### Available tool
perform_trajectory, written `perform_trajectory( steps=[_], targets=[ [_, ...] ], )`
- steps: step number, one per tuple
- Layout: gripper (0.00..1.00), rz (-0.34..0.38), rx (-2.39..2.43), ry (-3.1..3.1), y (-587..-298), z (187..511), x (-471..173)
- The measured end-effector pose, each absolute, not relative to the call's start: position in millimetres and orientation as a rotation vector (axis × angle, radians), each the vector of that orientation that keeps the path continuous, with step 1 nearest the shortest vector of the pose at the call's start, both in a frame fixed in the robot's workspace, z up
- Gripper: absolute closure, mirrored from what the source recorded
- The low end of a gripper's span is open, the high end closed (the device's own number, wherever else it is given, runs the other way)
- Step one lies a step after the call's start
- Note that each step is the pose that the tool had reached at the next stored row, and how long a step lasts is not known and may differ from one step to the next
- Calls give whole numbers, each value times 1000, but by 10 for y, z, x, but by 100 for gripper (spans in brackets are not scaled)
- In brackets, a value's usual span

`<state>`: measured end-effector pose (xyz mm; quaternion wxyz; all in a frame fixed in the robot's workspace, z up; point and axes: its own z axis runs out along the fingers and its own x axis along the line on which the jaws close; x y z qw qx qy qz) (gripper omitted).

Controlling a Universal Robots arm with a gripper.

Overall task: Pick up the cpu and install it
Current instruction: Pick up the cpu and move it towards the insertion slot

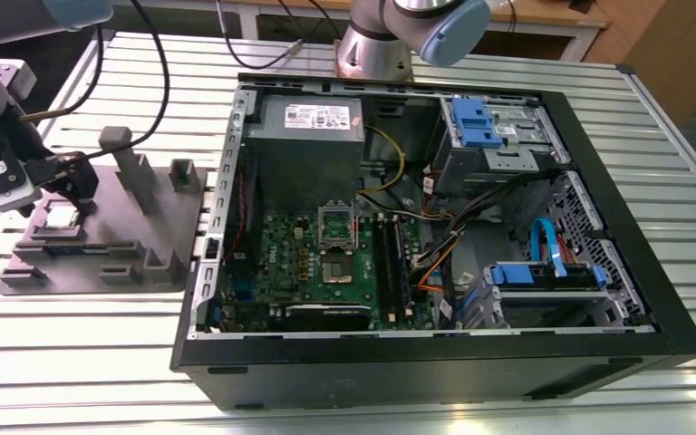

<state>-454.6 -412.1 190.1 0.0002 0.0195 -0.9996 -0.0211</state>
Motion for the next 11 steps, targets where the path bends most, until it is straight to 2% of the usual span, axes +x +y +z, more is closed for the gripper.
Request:
perform_trajectory(
  steps=[11],
  targets=[
    [24, -64, 58, -3140, -4117, 1859, -4545]
  ],
)
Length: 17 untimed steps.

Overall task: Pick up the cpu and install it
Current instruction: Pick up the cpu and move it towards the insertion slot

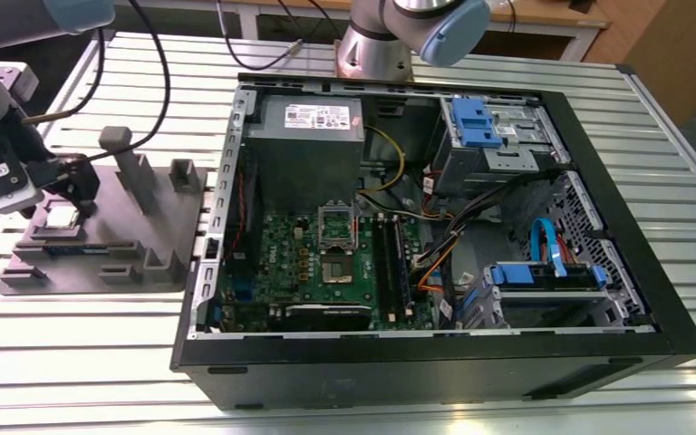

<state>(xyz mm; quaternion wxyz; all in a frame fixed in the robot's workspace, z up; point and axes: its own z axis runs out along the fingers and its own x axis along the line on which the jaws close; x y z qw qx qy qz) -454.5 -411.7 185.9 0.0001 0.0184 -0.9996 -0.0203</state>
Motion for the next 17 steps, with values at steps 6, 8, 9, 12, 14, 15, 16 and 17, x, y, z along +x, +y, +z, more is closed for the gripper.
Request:
perform_trajectory(
  steps=[6, 8, 9, 12, 14, 15, 16, 17],
  targets=[
    [24, -64, 57, -3140, -4117, 1805, -4544],
    [24, -64, 57, -3140, -4117, 1805, -4544],
    [24, -64, 57, -3140, -4117, 1805, -4544],
    [31, -64, 57, -3140, -4117, 1804, -4543],
    [31, -64, 57, -3140, -4125, 1804, -4543],
    [38, -63, 57, -3140, -4131, 1804, -4544],
    [38, -63, 57, -3140, -4137, 1804, -4543],
    [38, -63, 57, -3140, -4143, 1804, -4544]
  ],
)
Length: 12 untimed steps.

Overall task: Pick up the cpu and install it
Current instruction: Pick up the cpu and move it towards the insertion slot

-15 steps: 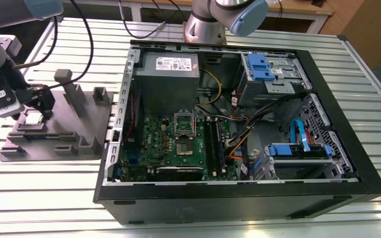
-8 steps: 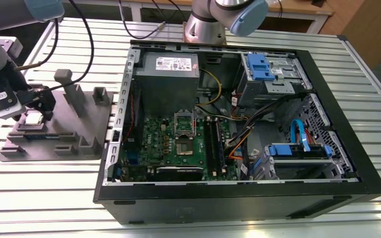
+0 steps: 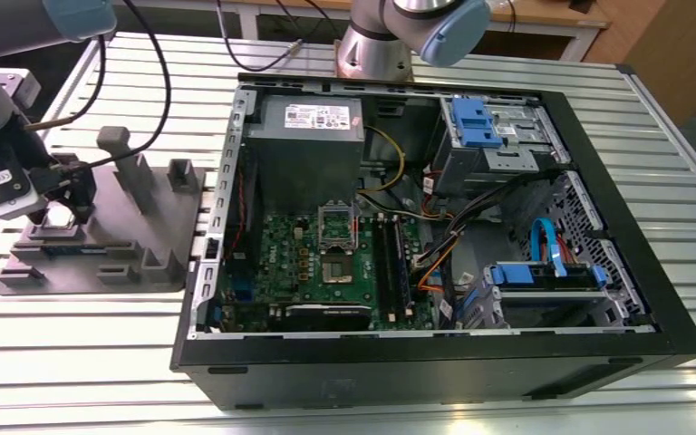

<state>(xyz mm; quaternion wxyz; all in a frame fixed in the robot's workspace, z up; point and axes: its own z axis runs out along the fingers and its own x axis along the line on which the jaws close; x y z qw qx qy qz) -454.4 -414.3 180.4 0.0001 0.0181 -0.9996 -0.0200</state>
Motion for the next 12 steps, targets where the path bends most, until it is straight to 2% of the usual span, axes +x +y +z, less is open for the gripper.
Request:
perform_trajectory(
  steps=[12],
  targets=[
    [40, -62, 54, -3140, -4160, 1805, -4543]
  ],
)
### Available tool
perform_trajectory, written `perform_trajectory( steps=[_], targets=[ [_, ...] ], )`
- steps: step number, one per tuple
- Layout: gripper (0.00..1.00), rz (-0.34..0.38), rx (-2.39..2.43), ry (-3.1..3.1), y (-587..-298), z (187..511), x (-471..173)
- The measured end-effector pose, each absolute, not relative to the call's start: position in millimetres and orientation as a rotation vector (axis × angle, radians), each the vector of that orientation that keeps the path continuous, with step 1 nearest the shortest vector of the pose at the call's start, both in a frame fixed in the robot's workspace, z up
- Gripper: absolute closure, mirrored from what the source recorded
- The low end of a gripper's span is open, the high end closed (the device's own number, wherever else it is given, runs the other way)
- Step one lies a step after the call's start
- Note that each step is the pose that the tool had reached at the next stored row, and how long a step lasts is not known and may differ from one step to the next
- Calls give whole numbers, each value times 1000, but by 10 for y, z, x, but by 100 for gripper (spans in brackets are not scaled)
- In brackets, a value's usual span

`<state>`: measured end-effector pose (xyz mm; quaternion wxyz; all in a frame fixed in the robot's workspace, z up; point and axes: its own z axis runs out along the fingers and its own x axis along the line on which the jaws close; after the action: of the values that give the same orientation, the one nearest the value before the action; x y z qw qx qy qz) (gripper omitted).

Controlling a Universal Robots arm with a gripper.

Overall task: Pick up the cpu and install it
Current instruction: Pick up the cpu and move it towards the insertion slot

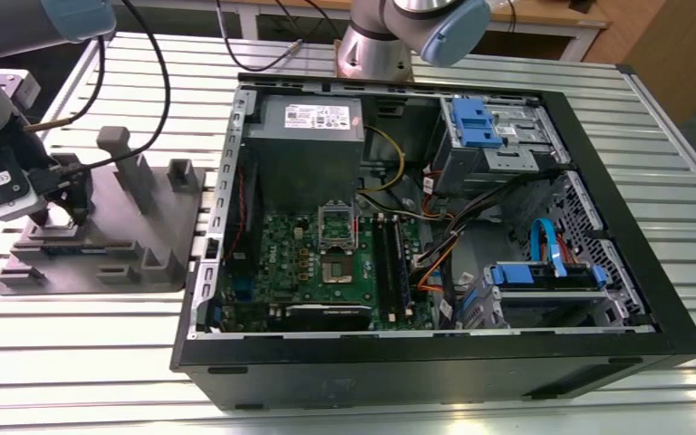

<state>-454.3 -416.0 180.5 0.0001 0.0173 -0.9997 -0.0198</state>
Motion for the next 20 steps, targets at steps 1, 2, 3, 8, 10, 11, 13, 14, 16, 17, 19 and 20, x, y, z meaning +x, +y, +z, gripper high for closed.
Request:
perform_trajectory(
  steps=[1, 2, 3, 8, 10, 11, 13, 14, 16, 17, 19, 20],
  targets=[
    [47, -62, 54, -3140, -4159, 1804, -4543],
    [47, -62, 54, -3140, -4159, 1804, -4543],
    [47, -62, 54, -3140, -4159, 1804, -4543],
    [47, -62, 53, -3140, -4159, 1805, -4543],
    [48, -62, 53, -3140, -4159, 1808, -4543],
    [48, -62, 53, -3140, -4159, 1814, -4543],
    [53, -62, 53, -3140, -4159, 1820, -4543],
    [53, -62, 53, -3141, -4159, 1821, -4543],
    [53, -62, 53, -3140, -4159, 1831, -4544],
    [53, -62, 53, -3140, -4159, 1836, -4544],
    [53, -62, 53, -3140, -4159, 1846, -4543],
    [53, -62, 53, -3140, -4159, 1852, -4543]
  ],
)
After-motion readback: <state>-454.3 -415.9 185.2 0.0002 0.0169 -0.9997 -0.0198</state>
